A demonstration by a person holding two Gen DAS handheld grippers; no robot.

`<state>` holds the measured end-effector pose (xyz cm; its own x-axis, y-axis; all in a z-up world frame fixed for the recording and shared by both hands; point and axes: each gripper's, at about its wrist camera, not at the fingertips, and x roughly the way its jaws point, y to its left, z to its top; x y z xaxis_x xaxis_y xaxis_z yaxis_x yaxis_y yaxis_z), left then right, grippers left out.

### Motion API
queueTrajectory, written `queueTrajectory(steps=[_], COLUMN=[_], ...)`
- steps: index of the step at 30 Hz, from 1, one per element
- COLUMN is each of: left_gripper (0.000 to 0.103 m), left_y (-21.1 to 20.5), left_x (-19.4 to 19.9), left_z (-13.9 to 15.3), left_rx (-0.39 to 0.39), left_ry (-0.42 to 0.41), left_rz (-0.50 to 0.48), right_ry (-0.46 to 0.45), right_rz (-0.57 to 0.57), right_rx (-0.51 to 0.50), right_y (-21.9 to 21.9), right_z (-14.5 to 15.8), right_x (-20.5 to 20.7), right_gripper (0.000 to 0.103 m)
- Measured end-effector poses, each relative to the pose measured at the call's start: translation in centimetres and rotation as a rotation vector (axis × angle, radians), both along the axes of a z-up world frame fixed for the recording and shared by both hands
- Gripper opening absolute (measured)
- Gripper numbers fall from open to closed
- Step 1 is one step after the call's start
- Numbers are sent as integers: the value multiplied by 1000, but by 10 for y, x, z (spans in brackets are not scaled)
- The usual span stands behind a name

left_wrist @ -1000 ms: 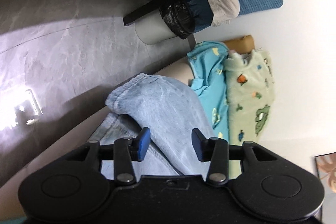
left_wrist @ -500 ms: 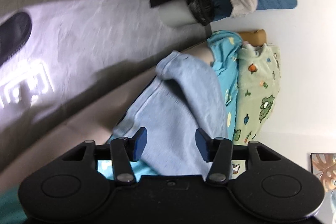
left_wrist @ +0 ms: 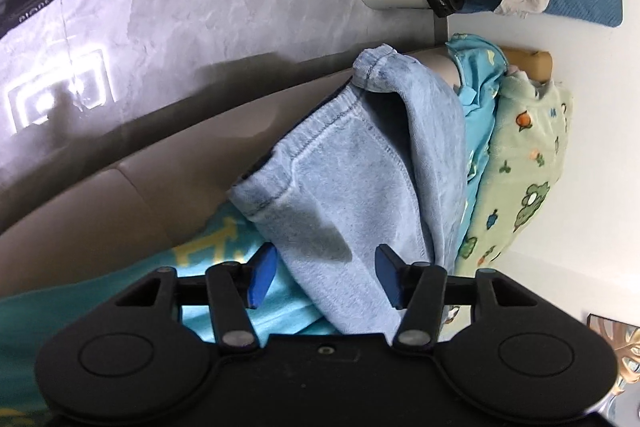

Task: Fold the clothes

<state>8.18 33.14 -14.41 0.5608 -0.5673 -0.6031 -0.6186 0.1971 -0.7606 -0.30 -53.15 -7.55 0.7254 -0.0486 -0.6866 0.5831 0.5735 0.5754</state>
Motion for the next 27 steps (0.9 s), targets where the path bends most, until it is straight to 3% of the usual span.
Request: queueTrajectory(steps=[7, 9, 12, 13, 14, 19, 27], left_gripper=[48, 43, 25, 14, 5, 2, 1], left_y=[-14, -16, -18, -18, -17, -13, 14], left_x=[16, 20, 26, 25, 24, 18, 14], left_z=[-5, -5, -6, -5, -4, 16, 59], left_rx=[-4, 2, 23, 32, 42, 100, 106], left_ry=[-20, -13, 3, 5, 7, -45, -116], left_rz=[26, 32, 30, 46, 67, 116, 210], right_ry=[39, 44, 22, 15, 14, -12, -80], right_rz=[-83, -127, -171, -185, -190, -222, -163], right_rx=[47, 60, 91, 98, 88, 64, -24], right_y=[-25, -32, -40, -43, -43, -41, -30], right_z=[-33, -39, -45, -47, -48, -43, 20], right_x=[16, 21, 29, 32, 35, 39, 47], right_gripper=[77, 77, 74, 67, 53, 12, 5])
